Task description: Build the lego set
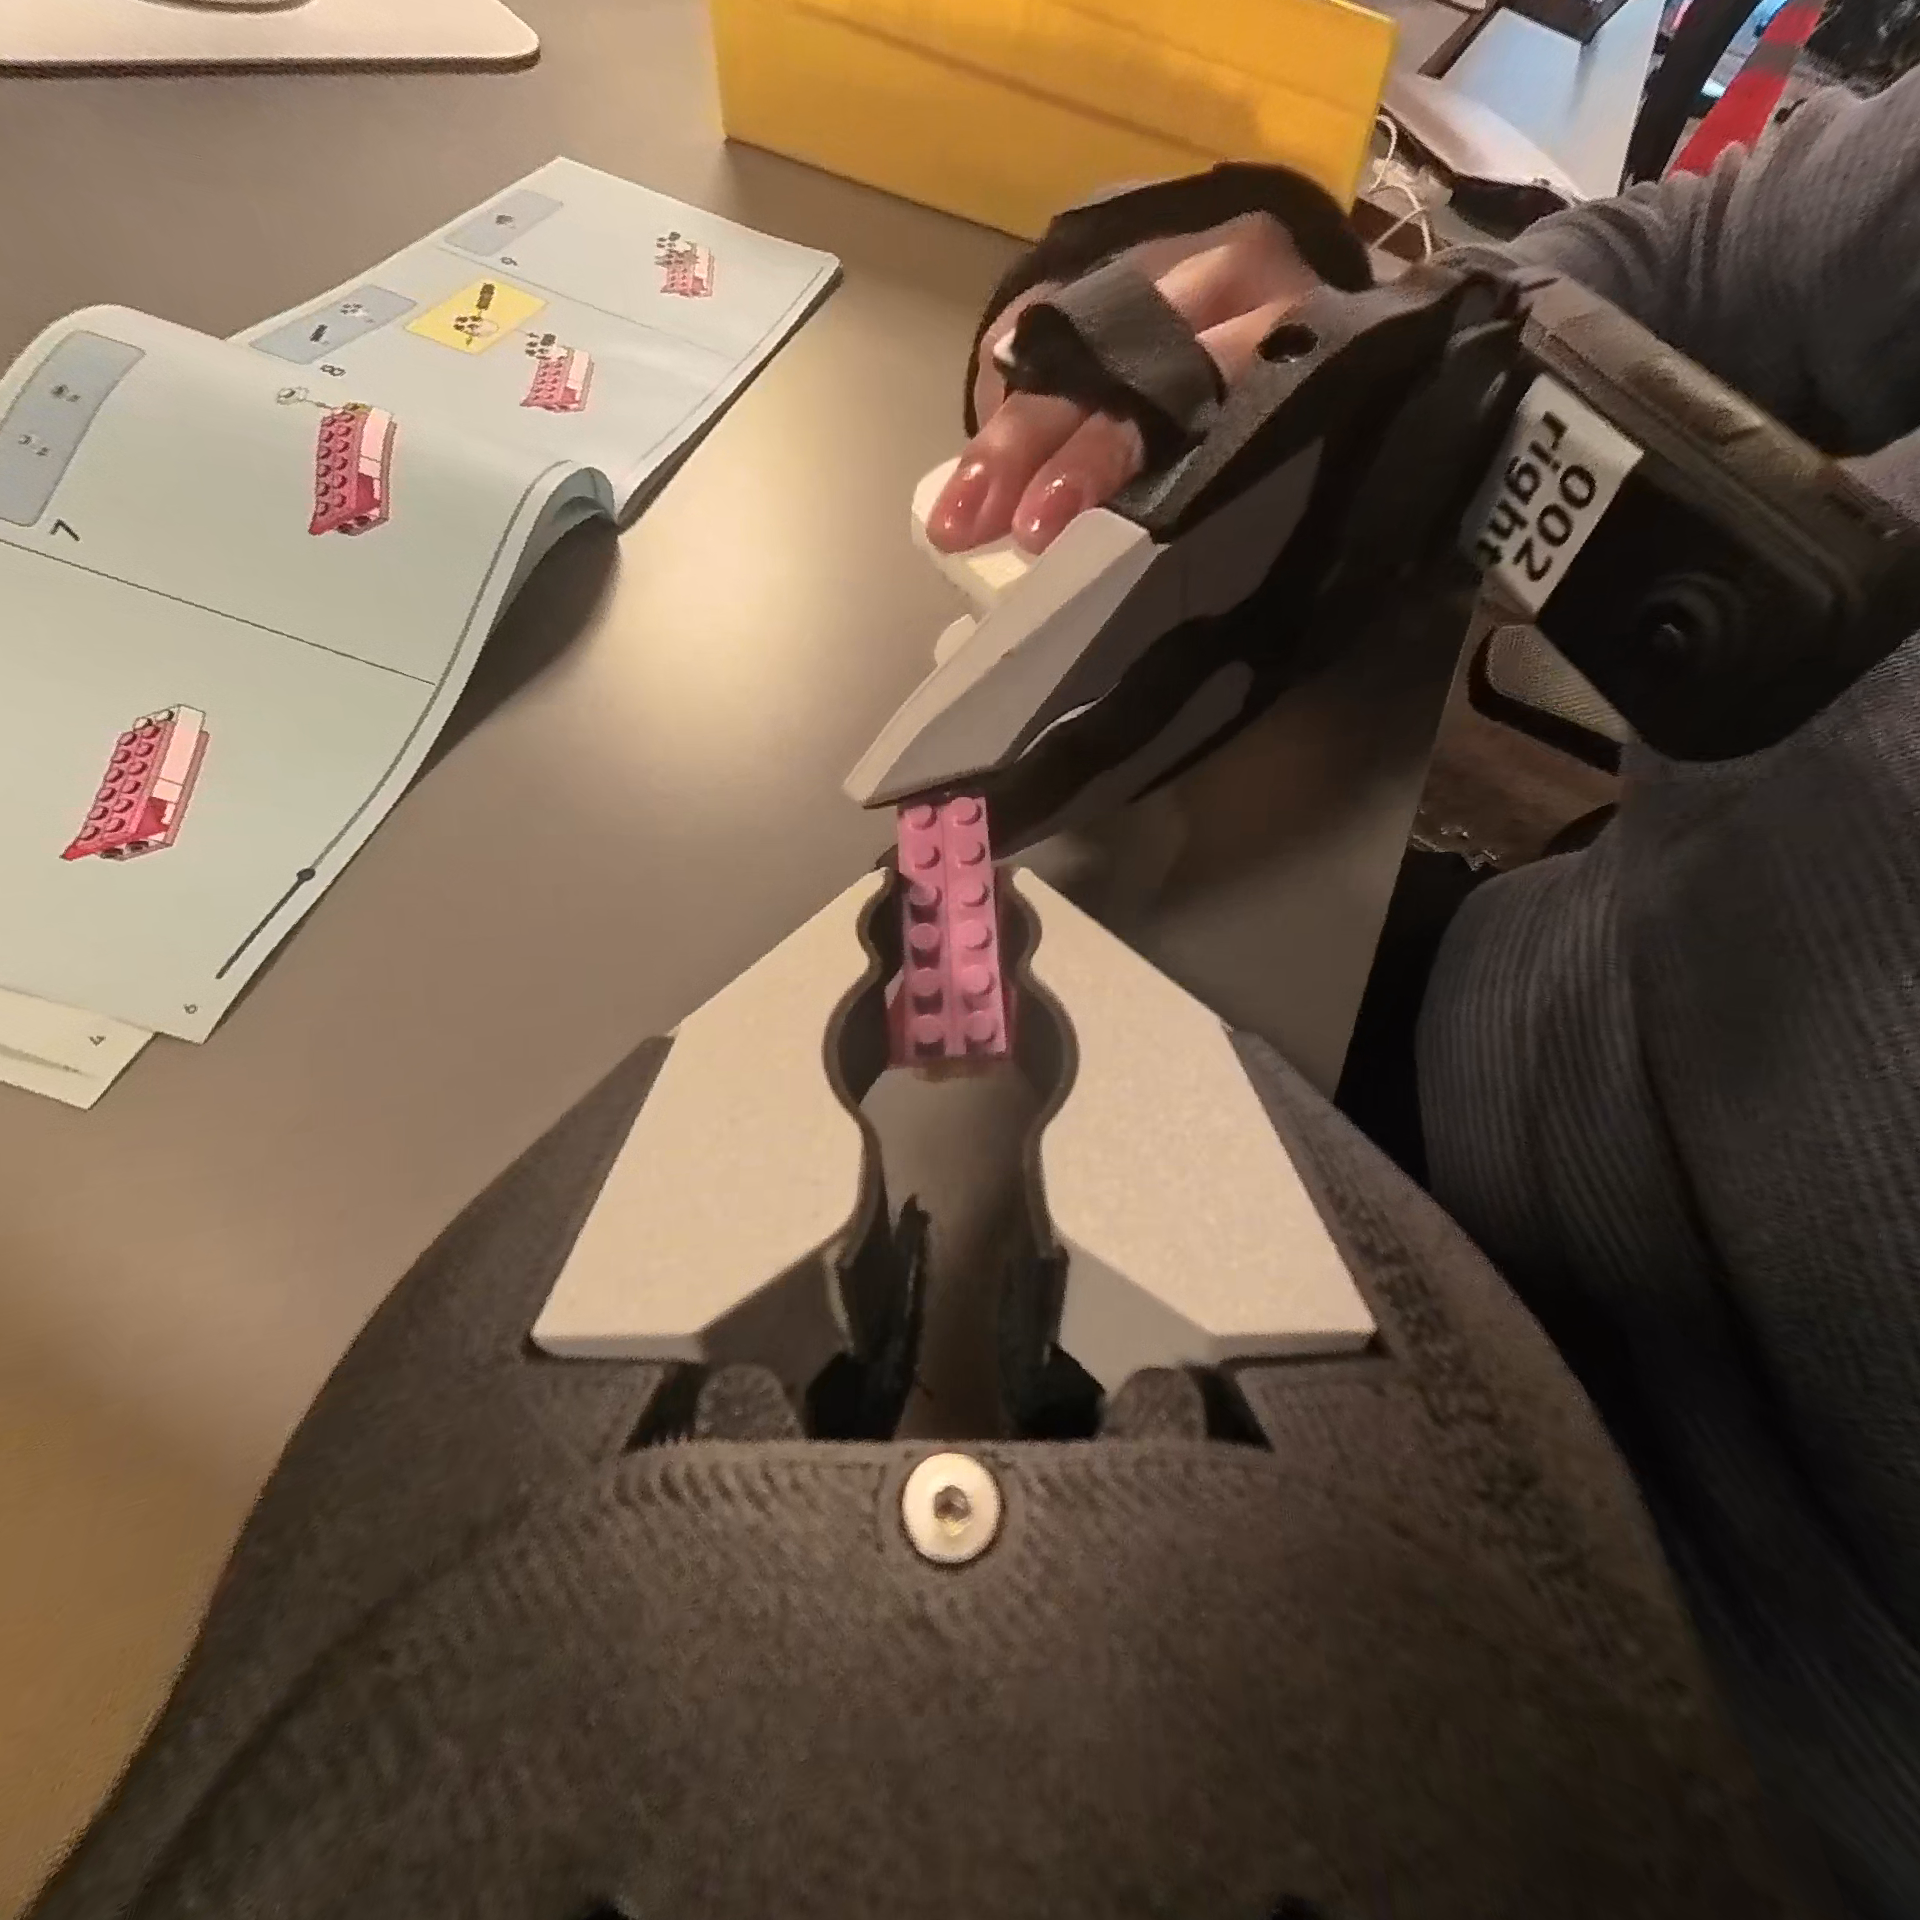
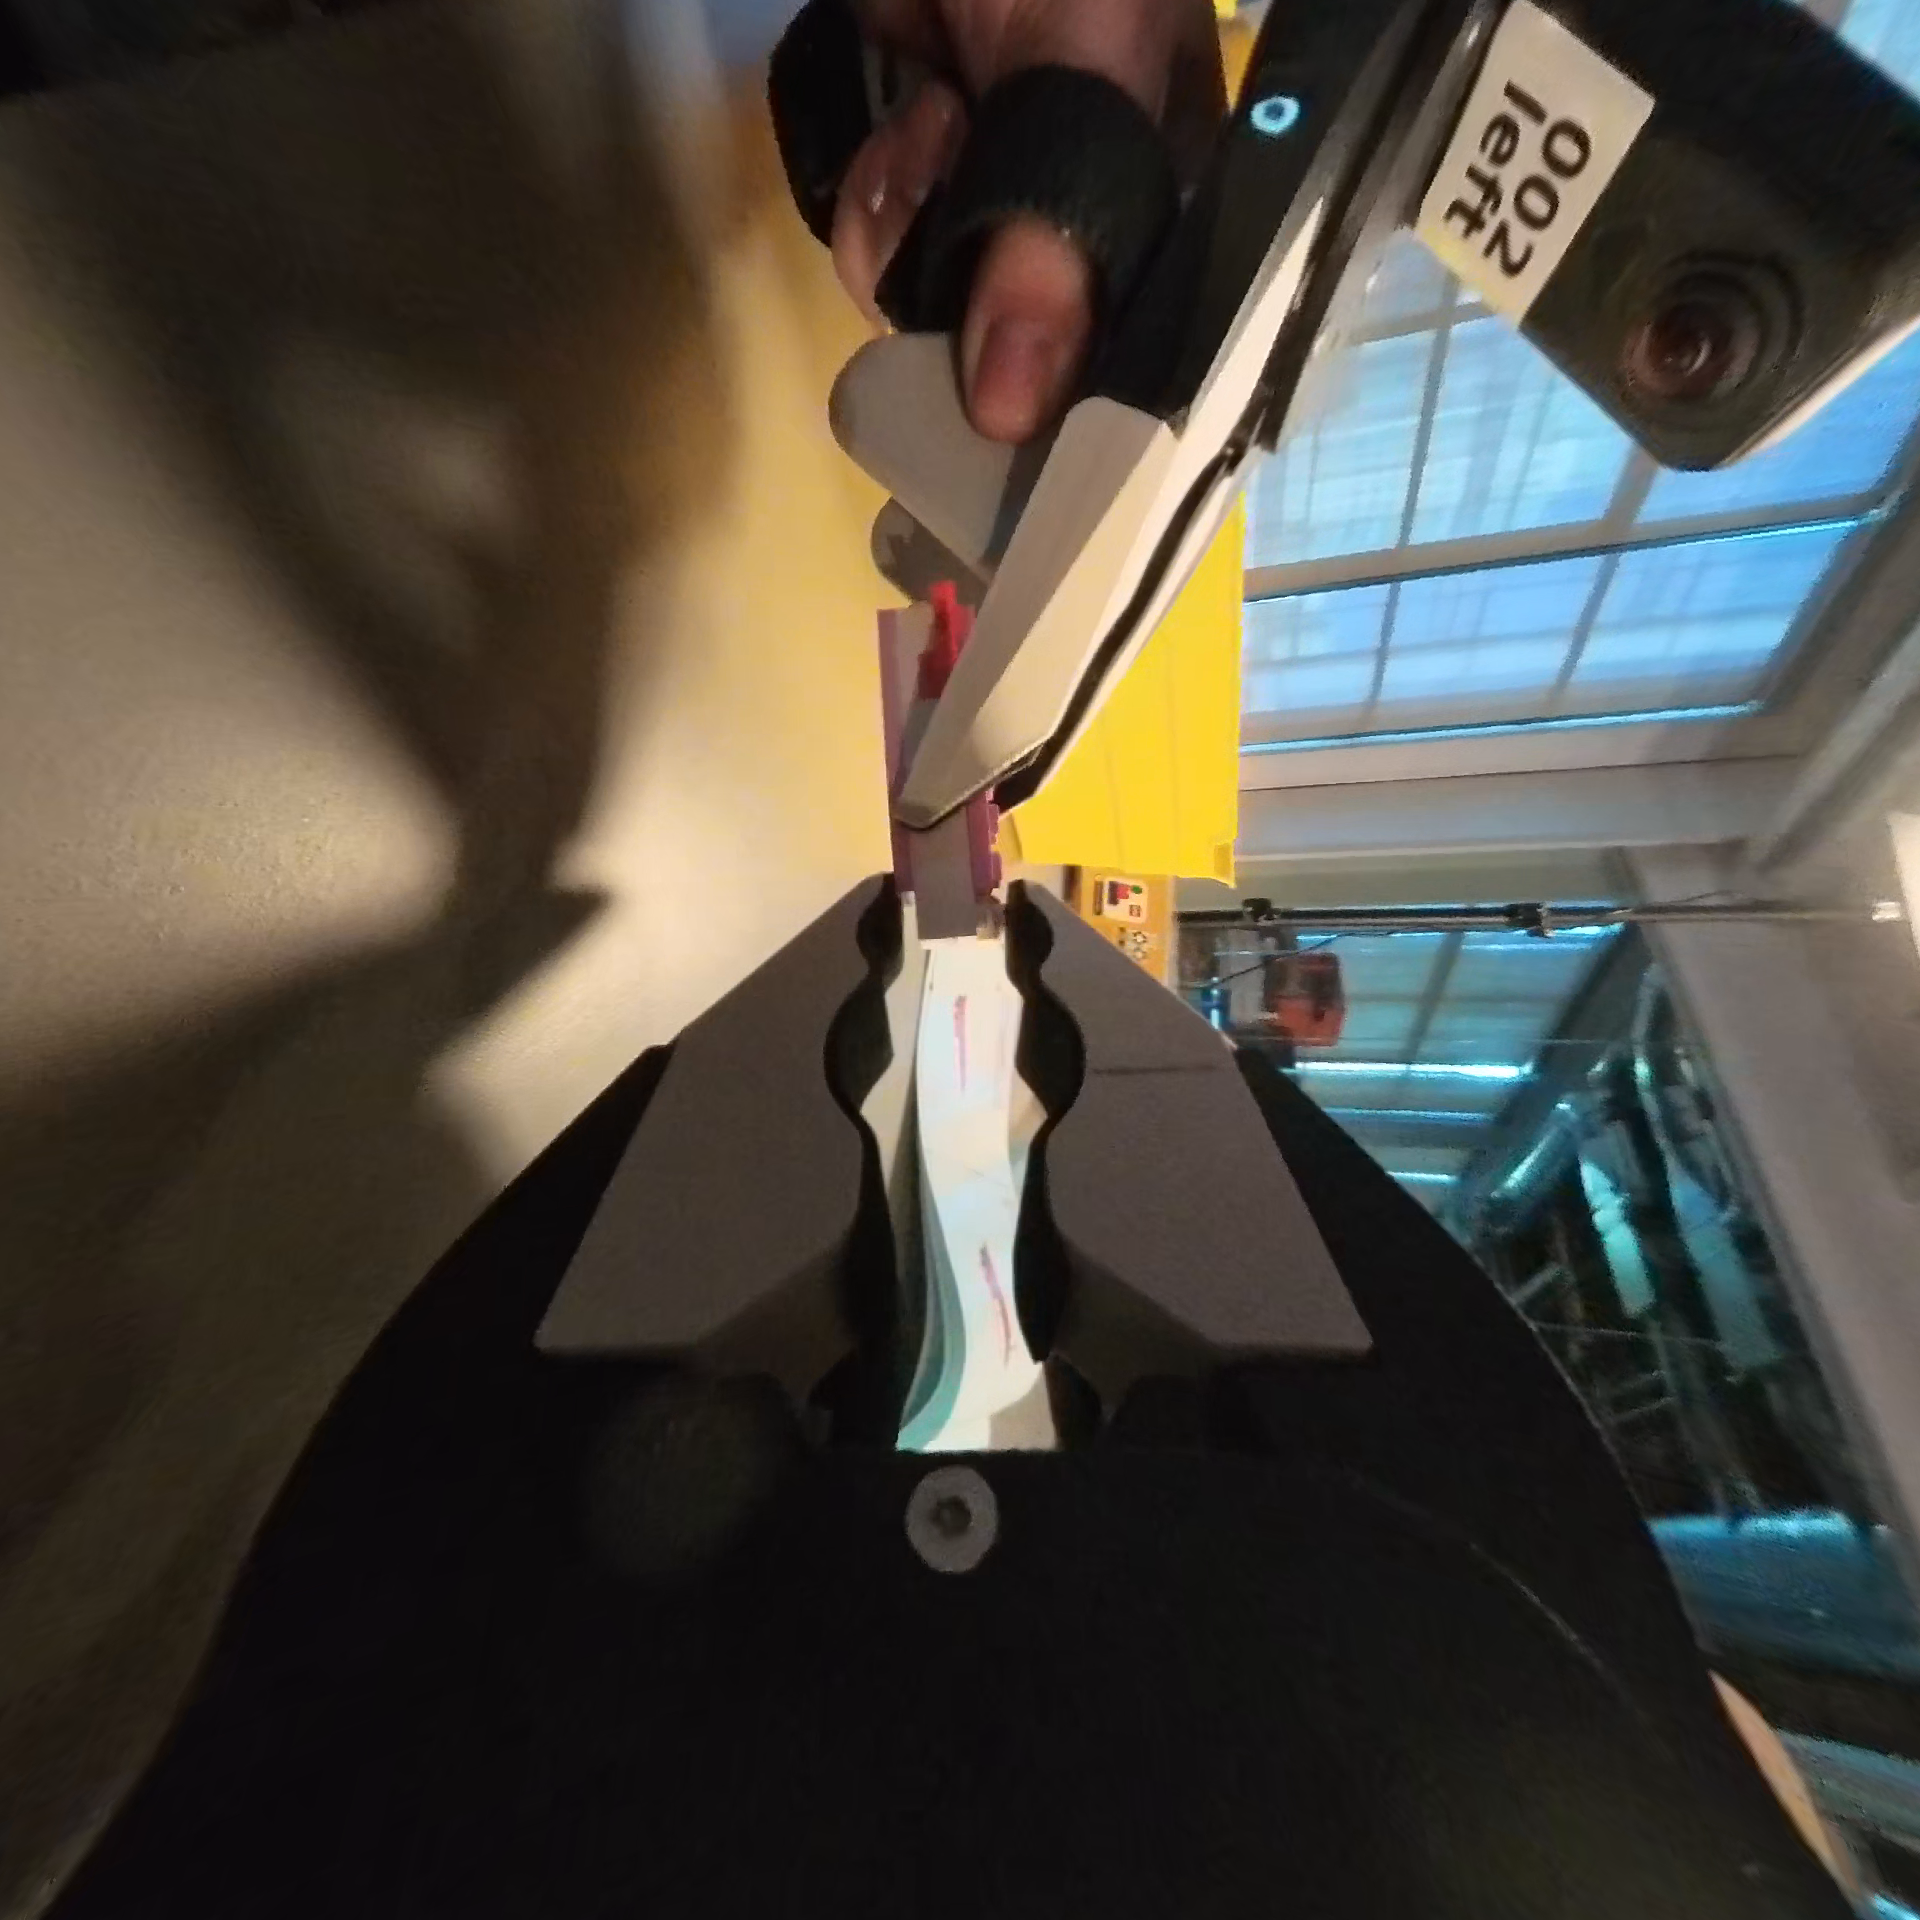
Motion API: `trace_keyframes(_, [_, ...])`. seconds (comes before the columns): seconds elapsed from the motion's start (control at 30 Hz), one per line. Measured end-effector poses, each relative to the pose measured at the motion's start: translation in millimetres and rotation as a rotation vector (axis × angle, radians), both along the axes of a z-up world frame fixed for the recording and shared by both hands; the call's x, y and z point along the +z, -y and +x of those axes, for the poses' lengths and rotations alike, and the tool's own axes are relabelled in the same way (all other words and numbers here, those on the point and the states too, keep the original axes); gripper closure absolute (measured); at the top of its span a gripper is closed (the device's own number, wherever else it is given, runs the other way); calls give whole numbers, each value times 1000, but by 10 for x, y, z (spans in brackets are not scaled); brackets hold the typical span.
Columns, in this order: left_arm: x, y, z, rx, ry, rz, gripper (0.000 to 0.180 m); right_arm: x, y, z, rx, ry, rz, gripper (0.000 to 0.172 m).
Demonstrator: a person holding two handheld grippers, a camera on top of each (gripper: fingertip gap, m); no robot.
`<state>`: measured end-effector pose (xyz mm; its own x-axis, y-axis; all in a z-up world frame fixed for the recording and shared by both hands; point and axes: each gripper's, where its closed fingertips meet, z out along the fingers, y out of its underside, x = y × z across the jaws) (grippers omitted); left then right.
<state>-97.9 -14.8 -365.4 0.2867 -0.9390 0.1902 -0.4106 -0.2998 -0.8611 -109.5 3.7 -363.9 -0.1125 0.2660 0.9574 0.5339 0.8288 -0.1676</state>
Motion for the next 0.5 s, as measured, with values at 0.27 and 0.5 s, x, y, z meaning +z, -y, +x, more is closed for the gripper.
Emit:
trace_keyframes(0.27, [-53,-19,30,16,3,-52,164,-90,-7,26,3,-23,-197,153])
trace_keyframes(0.5, [-84,-58,31,37,-12,-57,164,-35,-48,43,-3,-116,-333,129])
